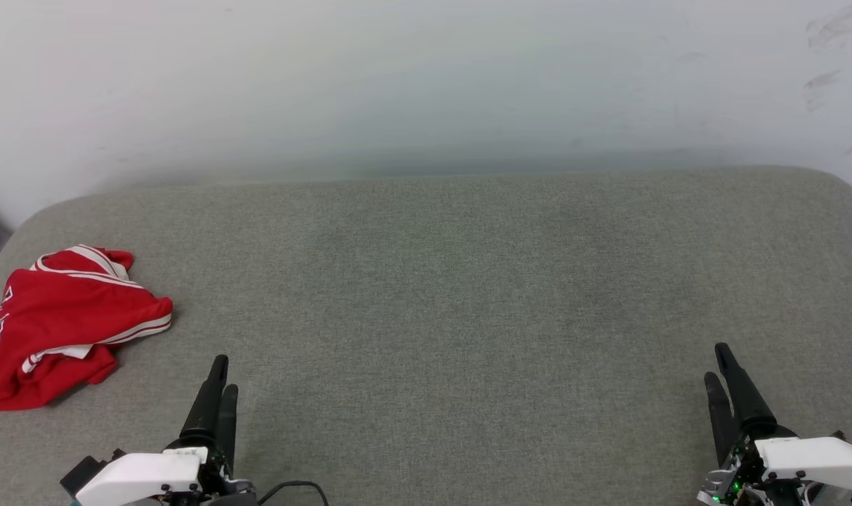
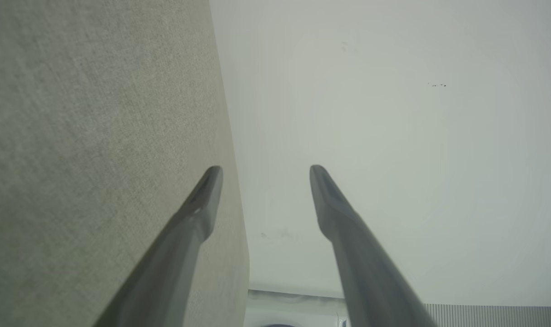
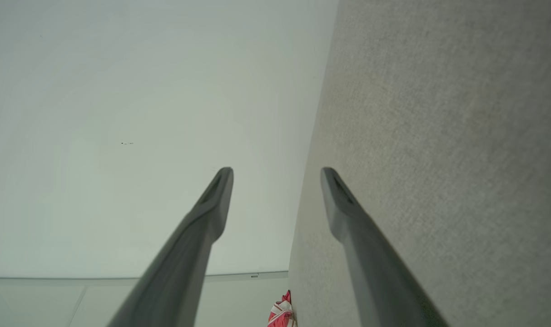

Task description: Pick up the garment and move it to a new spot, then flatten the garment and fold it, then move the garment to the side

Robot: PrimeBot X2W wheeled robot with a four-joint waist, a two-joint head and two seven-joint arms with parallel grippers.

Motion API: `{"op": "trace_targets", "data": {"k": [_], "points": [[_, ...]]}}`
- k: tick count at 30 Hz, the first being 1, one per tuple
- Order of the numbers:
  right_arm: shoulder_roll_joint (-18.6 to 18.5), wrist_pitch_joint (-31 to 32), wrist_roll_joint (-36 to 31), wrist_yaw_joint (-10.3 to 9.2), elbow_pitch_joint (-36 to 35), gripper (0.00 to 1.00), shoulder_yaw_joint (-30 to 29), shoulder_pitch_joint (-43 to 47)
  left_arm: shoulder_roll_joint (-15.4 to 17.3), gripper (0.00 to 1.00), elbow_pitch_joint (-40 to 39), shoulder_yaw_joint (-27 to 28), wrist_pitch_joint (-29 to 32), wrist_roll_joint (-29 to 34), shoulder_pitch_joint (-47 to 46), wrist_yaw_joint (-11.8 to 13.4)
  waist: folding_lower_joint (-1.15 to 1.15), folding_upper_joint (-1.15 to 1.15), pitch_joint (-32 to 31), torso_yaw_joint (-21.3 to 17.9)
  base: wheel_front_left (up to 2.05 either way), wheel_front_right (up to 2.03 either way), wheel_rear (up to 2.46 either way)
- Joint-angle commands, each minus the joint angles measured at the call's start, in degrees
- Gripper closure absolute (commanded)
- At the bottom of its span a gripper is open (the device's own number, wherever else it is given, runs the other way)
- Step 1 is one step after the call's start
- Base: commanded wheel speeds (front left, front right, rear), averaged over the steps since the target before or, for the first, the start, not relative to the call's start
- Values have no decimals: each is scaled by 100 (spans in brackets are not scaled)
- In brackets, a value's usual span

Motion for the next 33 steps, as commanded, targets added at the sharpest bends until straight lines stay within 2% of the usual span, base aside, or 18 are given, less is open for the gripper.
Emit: {"op": "trace_targets", "data": {"k": [1, 12, 13, 14, 23, 26, 33], "points": [[-10, -73, -196, 0, -69, 0, 4, -46, 13, 0, -94, 90, -84, 146, -37, -1, 0, 0, -5, 1, 0, 0, 0], [-10, -320, -1438, 0, -290, 0, -108, -26, 15, 0, -105, 370, -331, 753, 15, 36, 0, 0, -27, 9, 0, 0, 0], [-9, -343, -1585, 0, -336, 0, -102, -17, 15, 0, -129, 422, -355, 839, 13, 58, 0, 0, -28, 10, 0, 0, 0], [-10, -413, -2037, 0, -470, 0, -98, 7, 15, 0, -210, 527, -422, 1069, 20, 129, 0, 0, -30, 11, 0, 0, 0], [-9, -605, -3351, 0, -982, 0, -113, 23, 16, 0, -770, 720, -616, 2016, 77, 320, 0, 0, -19, 18, 0, 0, 0], [-9, -667, -3876, 0, -1164, 0, -28, 42, 17, 0, -1029, 761, -679, 2331, 95, 459, 0, 0, -13, 18, 0, 0, 0], [-8, -802, -4880, 0, -1450, 0, 124, 84, 17, 0, -1469, 527, -813, 3276, 238, 673, 0, 0, -6, 16, 0, 0, 0]]}}
